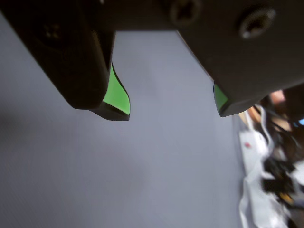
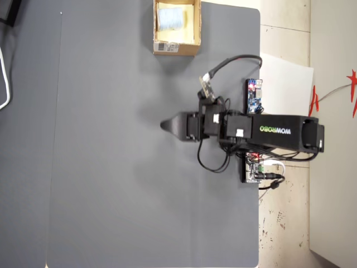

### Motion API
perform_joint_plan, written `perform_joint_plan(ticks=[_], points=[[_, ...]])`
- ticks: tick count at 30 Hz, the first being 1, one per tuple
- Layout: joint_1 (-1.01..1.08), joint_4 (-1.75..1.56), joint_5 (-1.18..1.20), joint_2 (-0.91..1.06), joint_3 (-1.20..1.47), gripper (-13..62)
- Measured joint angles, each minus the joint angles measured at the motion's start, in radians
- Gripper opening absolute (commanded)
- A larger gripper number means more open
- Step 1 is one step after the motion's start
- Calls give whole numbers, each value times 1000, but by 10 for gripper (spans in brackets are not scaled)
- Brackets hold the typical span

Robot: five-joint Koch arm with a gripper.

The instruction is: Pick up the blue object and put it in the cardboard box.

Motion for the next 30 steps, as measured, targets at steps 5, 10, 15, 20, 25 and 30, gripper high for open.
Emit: perform_joint_plan(ticks=[5,10,15,20,25,30], points=[[-92,0,11,0,118,346],[-115,-110,20,0,281,346],[-115,-397,29,0,436,346],[-115,-486,32,0,480,346],[-126,-459,32,0,480,346],[-140,-402,35,0,483,346]])
